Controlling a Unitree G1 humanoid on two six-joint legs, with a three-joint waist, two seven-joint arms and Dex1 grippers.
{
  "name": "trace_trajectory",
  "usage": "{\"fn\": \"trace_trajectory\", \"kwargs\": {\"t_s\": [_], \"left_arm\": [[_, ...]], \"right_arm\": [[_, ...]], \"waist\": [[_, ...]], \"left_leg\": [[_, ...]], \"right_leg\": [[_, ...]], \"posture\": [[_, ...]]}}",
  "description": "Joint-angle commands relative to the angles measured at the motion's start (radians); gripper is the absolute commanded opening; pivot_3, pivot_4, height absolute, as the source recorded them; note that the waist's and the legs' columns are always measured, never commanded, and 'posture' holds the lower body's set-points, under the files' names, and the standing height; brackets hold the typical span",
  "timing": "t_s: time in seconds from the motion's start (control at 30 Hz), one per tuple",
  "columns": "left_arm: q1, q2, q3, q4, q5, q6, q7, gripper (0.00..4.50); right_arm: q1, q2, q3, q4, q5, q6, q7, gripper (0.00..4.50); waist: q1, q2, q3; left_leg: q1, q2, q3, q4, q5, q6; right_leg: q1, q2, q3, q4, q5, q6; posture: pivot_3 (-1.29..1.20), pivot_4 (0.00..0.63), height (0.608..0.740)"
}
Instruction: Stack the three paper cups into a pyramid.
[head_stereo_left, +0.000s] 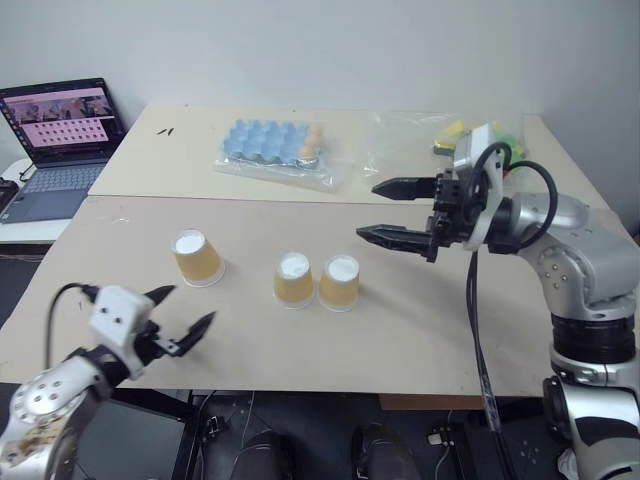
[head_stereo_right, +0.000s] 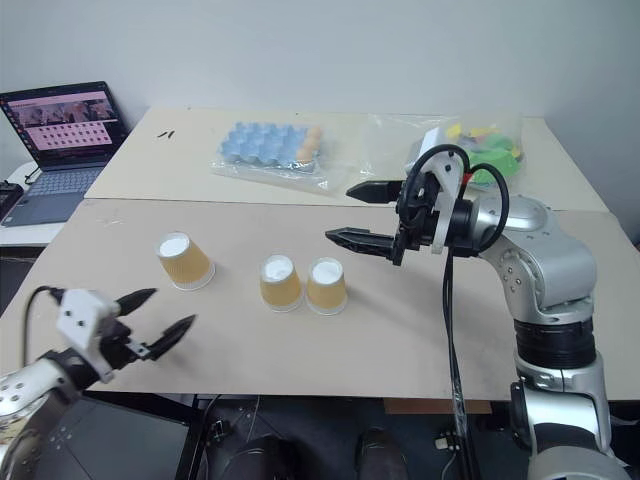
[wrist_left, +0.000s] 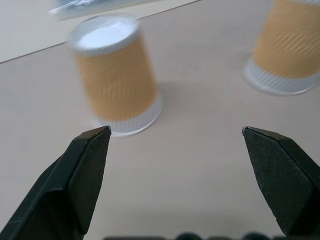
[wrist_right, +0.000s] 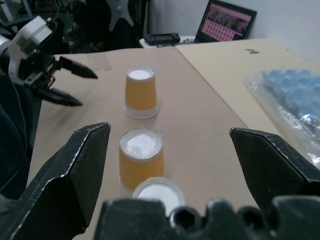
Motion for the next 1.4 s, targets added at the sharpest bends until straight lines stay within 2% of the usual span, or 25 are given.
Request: {"fn": "trace_trajectory", "kwargs": {"t_s": [0.03,0.3,0.4,0.57,0.7,0.83,1.17,1.33,1.4], "left_arm": [[-0.099,0.051,-0.02,0.082,0.023,-0.055,-0.053,4.5],[-0.381,0.085,-0.159,0.359,0.097,-0.145,-0.144,4.5],[-0.507,0.075,-0.201,0.501,0.115,-0.173,-0.168,4.5],[-0.633,0.052,-0.245,0.657,0.141,-0.228,-0.197,4.5],[-0.689,0.024,-0.264,0.707,0.131,-0.216,-0.208,4.5],[-0.726,-0.012,-0.258,0.72,0.084,-0.128,-0.215,4.5],[-0.731,-0.028,-0.256,0.705,0.059,-0.053,-0.225,4.5],[-0.732,-0.028,-0.258,0.706,0.068,-0.066,-0.223,3.09],[-0.736,-0.027,-0.261,0.705,0.072,-0.069,-0.22,3.09]], "right_arm": [[0.02,-0.023,-0.014,-0.061,0.012,0.014,-0.038,4.48],[0.053,-0.057,-0.042,-0.078,0.011,0.012,-0.091,4.48],[0.071,-0.077,-0.064,-0.101,0.029,0.025,-0.105,4.48],[0.109,-0.095,-0.079,-0.139,0.054,0.042,-0.127,4.48],[0.131,-0.104,-0.078,-0.155,0.063,0.048,-0.144,4.48],[0.149,-0.121,-0.058,-0.168,0.06,0.054,-0.141,4.48],[0.183,-0.132,-0.03,-0.193,0.068,0.057,-0.122,4.48],[0.191,-0.128,-0.024,-0.186,0.059,0.048,-0.12,4.5],[0.195,-0.129,-0.023,-0.18,0.052,0.042,-0.122,4.5]], "waist": [[0.007,0.0,0.0],[0.009,-0.001,0.0],[0.007,-0.001,0.0],[0.001,-0.001,0.0],[0.001,-0.001,0.0],[0.001,-0.002,0.0],[-0.004,-0.002,0.0],[-0.004,-0.002,0.0],[-0.004,-0.002,0.0]], "left_leg": [[-0.001,0.0,0.0,0.0,0.0,0.0],[-0.001,0.0,0.0,0.001,0.0,0.0],[-0.003,0.0,0.001,0.001,0.0,0.0],[-0.004,-0.001,0.002,0.001,0.0,0.0],[-0.004,-0.001,0.002,0.001,0.0,0.0],[-0.004,-0.001,0.002,0.002,0.0,0.0],[-0.004,-0.001,0.001,0.002,0.0,0.0],[-0.004,-0.001,0.0,0.002,0.0,0.0],[-0.004,-0.001,0.0,0.002,0.0,0.0]], "right_leg": [[0.0,0.0,0.0,0.0,0.0,0.0],[-0.001,0.0,-0.001,0.0,0.0,0.0],[-0.001,0.002,-0.001,-0.001,0.0,0.0],[-0.001,0.002,-0.002,-0.003,0.0,0.0],[-0.001,0.002,-0.003,-0.003,0.0,0.001],[-0.001,0.002,-0.002,-0.003,0.0,0.001],[-0.001,0.002,-0.002,-0.003,0.0,0.001],[-0.001,0.002,-0.002,-0.003,0.0,0.001],[-0.001,0.002,-0.002,-0.003,0.0,0.001]], "posture": [[0.0,0.15,0.712],[0.0,0.15,0.712],[0.0,0.15,0.712],[0.0,0.15,0.712],[0.0,0.15,0.712],[0.0,0.15,0.712],[0.0,0.15,0.712],[0.0,0.15,0.712],[0.0,0.15,0.712]]}}
